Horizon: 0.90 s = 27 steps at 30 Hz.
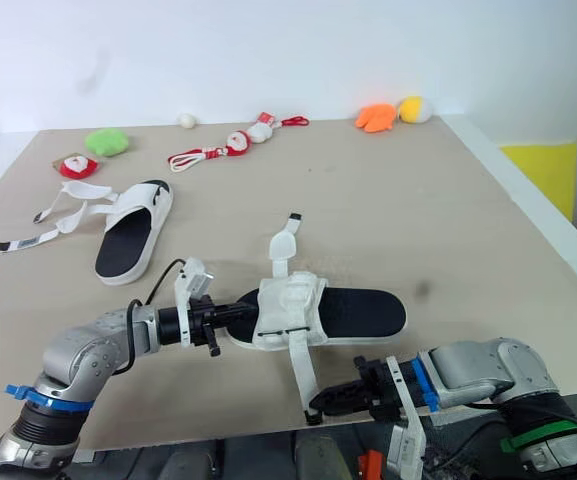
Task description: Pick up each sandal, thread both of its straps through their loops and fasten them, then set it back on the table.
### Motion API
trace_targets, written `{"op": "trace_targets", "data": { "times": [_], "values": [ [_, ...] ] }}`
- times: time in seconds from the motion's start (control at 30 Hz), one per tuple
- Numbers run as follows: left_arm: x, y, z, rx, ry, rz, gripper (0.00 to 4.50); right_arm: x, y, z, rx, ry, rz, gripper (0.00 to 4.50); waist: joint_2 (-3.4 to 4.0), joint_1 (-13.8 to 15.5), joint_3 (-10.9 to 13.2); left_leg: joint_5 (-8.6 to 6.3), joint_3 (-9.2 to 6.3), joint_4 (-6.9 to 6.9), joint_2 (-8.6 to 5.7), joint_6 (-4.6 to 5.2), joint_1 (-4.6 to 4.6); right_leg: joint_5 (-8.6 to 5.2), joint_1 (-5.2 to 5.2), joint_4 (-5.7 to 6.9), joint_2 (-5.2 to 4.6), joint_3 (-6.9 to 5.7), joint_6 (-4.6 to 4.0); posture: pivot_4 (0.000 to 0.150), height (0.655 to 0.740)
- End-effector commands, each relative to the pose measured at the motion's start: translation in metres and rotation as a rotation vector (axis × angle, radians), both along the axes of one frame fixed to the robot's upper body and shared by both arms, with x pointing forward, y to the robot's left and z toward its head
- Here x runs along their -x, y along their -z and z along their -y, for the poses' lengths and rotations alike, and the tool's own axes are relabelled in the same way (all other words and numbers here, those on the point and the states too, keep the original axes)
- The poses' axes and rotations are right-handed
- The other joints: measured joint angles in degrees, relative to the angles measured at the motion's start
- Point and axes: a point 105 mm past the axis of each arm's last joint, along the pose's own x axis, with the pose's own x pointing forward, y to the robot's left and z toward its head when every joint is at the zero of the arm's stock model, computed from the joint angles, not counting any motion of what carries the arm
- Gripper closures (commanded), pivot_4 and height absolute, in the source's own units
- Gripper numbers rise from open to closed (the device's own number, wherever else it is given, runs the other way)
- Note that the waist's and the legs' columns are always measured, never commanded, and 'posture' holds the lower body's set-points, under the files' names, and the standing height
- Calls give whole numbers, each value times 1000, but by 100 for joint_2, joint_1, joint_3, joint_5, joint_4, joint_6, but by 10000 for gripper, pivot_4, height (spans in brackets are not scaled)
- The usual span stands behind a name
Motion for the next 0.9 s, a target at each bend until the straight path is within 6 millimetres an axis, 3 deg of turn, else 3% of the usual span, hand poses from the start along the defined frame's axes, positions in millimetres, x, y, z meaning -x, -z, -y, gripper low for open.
{"op": "trace_targets", "data": {
  "times": [0.03,0.27,0.37,0.43,0.57,0.73,0.9],
  "values": [
    [-4,5,-5,-17,-41,-20,45000,1,-8,-2,-76,21,-65,43842,0,0,0,0,0,0,0,0,0,0,0,0,0,0,0,1500,7400],
    [-6,5,-8,-26,-39,-22,45000,-4,-58,-12,-178,170,-324,43842,3,-1,1,0,6,1,-8,1,-1,-1,-1,0,-1,22,0,1500,7400],
    [-7,5,-8,-27,-38,-23,45000,-13,-88,-13,-204,362,-696,43842,2,4,0,1,6,2,-11,1,-2,-3,-1,0,-1,28,1,1500,7400],
    [-7,6,-8,-27,-37,-24,45000,-8,-105,-18,-183,415,-958,43842,-4,6,-1,1,4,1,-10,2,-3,-5,0,0,-1,30,1,1500,7400],
    [-8,7,-7,-22,-38,-25,45000,-1,-140,-39,-204,429,-1252,43842,4,11,-2,-2,5,0,-7,-2,-11,-13,-12,0,-3,22,-2,1500,7400],
    [-8,7,-5,-16,-40,-25,45000,-36,-153,-42,-178,569,-1454,43842,1,21,0,-4,4,11,-1,-6,-52,-14,-45,-6,-4,9,-3,1500,7400],
    [-9,6,-5,-12,-44,-22,45000,-71,-153,-48,-161,700,-1609,43842,1,24,-1,-3,3,9,-5,-5,-73,-13,-55,-9,-3,9,-3,1500,7400]
  ]
}}
